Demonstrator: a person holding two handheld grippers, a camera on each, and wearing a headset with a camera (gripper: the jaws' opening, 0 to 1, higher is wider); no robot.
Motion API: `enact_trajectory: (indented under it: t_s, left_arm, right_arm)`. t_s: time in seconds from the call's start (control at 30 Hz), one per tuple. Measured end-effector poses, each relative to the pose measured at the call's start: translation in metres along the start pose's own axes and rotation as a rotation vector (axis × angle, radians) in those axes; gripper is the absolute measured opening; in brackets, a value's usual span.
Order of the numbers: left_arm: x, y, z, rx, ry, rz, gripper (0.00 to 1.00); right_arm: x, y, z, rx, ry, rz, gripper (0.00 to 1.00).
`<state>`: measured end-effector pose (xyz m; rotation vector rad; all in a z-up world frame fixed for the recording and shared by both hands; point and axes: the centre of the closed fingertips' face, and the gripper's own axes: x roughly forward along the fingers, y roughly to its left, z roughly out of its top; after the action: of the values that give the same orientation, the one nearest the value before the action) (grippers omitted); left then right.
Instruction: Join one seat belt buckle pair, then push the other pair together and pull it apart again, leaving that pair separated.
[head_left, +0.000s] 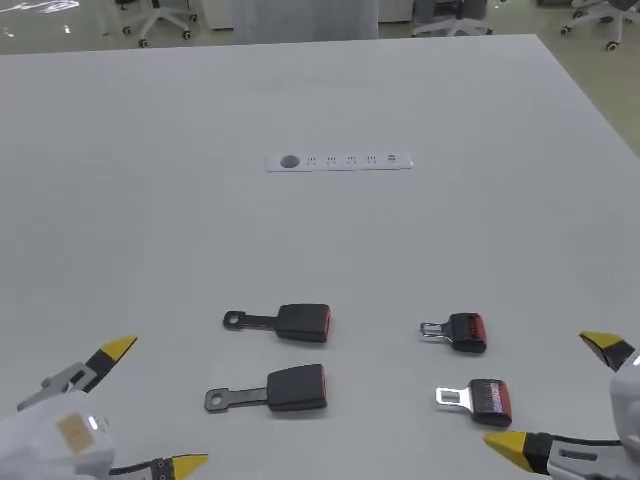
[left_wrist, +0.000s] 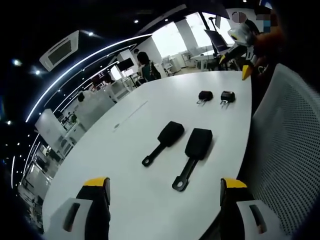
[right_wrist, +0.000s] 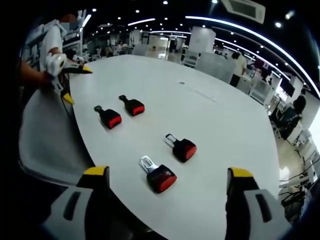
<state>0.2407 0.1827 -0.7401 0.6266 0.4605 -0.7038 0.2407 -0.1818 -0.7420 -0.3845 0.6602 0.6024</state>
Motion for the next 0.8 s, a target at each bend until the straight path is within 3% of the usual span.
enact_trajectory:
  t_s: [0.5, 0.57, 0.8]
  left_arm:
    - [0.0006, 0.0007, 0.0001, -0.023, -0.003, 0.005, 0.93]
    - [-0.0006, 0.0039, 0.0027, -0.020, -0.018, 0.017, 0.94]
    - [0.0001, 0.0016, 0.0016, -0.040, -0.011, 0.001, 0.93]
  right_arm:
    - [-0.0007, 0.0049, -0.0014, 0.003, -0.002, 0.016, 0.98]
    - [-0.0010, 0.0053, -0.0015, 0.004, 0.000, 0.018, 0.97]
    - [-0.0006, 0.0089, -0.0014, -0.006, 0.001, 0.031, 0.96]
